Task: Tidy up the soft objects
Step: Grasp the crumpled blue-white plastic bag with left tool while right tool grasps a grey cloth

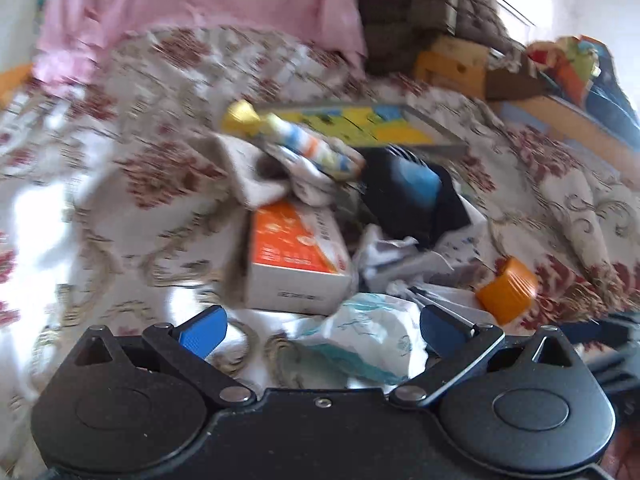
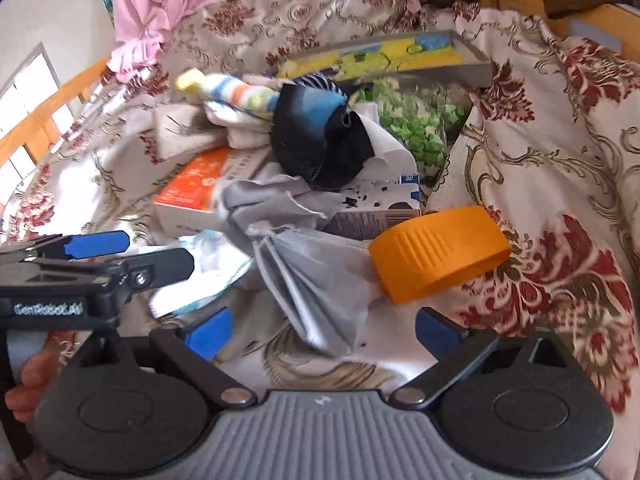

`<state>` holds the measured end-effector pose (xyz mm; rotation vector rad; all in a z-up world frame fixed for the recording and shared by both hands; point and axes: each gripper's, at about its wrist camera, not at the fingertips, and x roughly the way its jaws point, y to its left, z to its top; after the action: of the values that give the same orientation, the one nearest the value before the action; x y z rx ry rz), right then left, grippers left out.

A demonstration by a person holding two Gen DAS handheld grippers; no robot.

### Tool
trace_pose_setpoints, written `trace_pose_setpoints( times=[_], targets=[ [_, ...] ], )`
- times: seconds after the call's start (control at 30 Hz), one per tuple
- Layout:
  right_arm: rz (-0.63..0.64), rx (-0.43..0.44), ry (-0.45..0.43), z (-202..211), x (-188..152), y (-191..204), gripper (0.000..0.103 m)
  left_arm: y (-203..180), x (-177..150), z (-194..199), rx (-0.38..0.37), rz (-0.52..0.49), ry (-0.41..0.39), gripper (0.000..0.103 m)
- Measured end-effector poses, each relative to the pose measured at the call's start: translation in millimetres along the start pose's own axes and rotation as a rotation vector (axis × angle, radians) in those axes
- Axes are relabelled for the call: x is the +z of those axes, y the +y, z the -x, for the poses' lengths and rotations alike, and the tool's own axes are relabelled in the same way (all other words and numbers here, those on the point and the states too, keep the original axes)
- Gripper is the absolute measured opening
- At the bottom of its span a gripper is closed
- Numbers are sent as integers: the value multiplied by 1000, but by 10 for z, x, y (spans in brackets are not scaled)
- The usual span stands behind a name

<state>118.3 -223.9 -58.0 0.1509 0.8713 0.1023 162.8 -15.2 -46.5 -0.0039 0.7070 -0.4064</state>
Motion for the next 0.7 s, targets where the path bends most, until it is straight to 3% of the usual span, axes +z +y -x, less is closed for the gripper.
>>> trace_pose_setpoints(
  times=[0.13, 0.27, 0.53, 0.7],
  targets=[
    [-29, 25, 76, -192, 13, -57, 85, 82, 50, -237, -92, -12, 77, 102],
    [-69, 23, 81, -221, 20, -131, 83, 162, 54, -373, -175, -13, 121, 101],
    [-161, 50, 47, -266, 50, -284, 62, 266, 17, -563, -228, 48, 131, 96],
    [-171, 72, 32, -305, 62, -264, 52, 293, 16, -579, -239, 107, 113, 86]
  ],
)
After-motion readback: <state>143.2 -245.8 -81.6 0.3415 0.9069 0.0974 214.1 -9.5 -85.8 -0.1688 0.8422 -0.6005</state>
